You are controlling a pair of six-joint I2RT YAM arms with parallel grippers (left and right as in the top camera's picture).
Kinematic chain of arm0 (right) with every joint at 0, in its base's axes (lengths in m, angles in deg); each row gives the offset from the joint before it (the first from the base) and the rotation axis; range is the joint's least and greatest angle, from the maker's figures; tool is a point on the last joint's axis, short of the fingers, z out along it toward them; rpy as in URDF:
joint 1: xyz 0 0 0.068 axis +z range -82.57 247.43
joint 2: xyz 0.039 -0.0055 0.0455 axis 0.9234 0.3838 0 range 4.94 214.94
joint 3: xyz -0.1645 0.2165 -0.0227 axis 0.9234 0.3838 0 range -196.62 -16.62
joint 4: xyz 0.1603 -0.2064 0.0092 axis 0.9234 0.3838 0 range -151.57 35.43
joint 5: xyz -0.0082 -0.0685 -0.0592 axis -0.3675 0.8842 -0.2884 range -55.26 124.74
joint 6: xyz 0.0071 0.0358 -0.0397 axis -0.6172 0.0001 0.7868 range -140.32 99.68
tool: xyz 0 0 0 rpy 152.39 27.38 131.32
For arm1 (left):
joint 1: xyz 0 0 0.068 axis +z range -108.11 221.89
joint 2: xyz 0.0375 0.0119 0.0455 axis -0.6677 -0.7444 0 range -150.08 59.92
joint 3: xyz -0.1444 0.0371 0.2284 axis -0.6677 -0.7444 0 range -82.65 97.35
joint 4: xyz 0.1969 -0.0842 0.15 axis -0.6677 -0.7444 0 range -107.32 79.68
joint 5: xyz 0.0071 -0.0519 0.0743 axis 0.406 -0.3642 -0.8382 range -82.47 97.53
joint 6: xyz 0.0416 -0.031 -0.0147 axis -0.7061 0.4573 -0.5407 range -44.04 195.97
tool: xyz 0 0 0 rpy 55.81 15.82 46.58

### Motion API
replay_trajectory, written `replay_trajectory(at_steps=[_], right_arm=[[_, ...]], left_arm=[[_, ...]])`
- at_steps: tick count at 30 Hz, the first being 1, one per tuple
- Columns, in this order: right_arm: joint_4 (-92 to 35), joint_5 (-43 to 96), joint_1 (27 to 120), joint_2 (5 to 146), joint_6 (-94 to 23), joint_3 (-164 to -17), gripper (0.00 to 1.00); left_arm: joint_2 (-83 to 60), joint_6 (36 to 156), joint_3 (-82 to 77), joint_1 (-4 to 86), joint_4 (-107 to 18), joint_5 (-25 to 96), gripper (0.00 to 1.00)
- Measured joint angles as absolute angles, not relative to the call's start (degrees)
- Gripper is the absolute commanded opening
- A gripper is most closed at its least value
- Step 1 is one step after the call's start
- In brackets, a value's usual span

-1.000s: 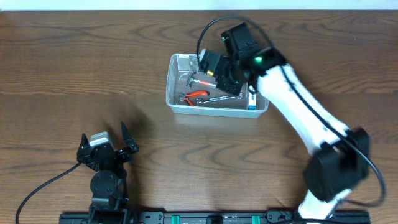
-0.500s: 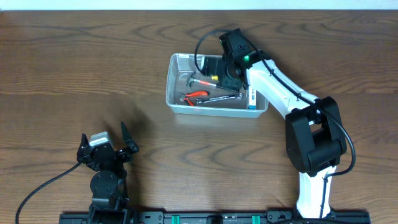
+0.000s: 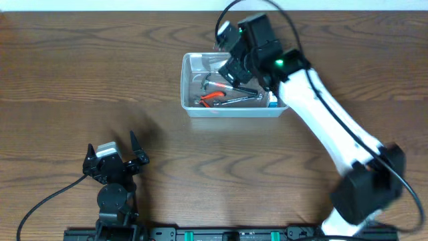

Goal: Pack container

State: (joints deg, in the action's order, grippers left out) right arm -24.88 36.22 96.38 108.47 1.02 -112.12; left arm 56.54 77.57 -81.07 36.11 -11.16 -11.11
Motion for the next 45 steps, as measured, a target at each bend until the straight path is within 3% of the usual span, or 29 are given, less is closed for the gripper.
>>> replay_trajectory(at_steps=[11, 22, 28, 34, 45], right_arm=[[-14.8, 35.9, 104.9, 92.5, -16.9, -113.0, 0.99], [-9.1, 42.0, 105.8, 85.8, -18.7, -113.0, 0.99], [-8.4, 45.6, 99.8, 77.6, -18.0, -113.0, 0.99], [-7.6, 40.4, 87.6, 67.3, -16.5, -109.5, 0.99], [-7.9, 30.1, 67.4, 35.2, -15.2, -74.8, 0.99]], left_arm=[[56.6, 77.6, -81.1, 36.1, -11.2, -11.1, 0.98], [56.6, 77.6, -81.1, 36.1, -11.2, -11.1, 0.98], [56.6, 77.6, -81.1, 36.1, -11.2, -11.1, 0.98], [56.5, 77.6, -81.1, 36.1, -11.2, -11.1, 0.98], [56.5, 77.6, -81.1, 36.1, -11.2, -11.1, 0.98]])
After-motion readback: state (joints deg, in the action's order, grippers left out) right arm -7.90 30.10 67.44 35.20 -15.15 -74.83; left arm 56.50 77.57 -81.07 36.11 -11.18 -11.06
